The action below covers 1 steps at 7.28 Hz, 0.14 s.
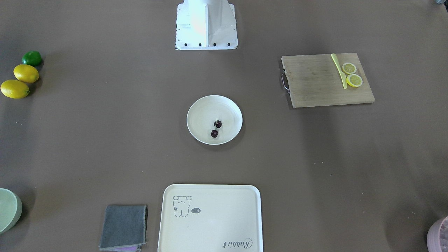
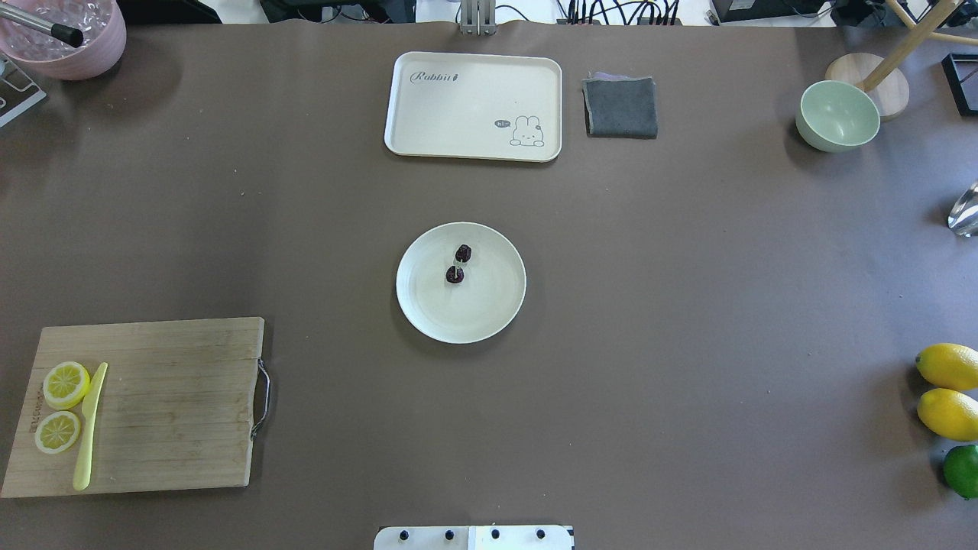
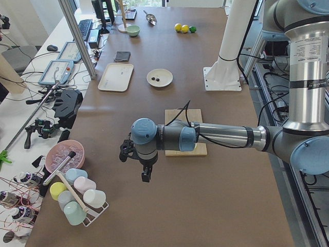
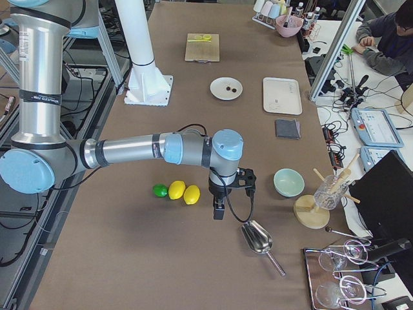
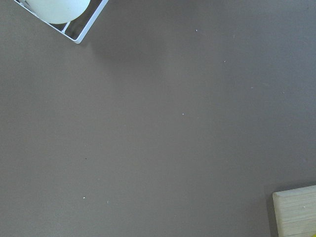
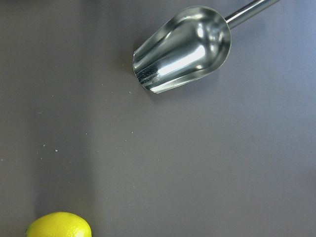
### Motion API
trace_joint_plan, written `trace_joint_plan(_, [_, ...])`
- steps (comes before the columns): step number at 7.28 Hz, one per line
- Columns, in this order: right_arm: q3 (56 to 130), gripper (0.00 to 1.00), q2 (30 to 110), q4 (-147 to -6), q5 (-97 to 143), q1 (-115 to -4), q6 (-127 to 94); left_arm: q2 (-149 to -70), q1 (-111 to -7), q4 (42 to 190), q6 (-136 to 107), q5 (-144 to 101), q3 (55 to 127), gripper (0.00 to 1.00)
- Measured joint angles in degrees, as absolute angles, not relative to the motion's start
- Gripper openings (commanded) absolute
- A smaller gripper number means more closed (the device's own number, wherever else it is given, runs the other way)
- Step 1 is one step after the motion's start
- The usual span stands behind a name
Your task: Place red cherry on plate
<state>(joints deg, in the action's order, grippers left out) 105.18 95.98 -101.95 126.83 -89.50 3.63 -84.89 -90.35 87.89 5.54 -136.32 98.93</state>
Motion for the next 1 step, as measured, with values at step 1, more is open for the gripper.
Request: trace_joint_plan(1, [105.19,1.00,95.98,-101.95,126.83,-89.49,3.62,-84.90,-90.35,87.89,5.54,-136.32,99.00,0.98])
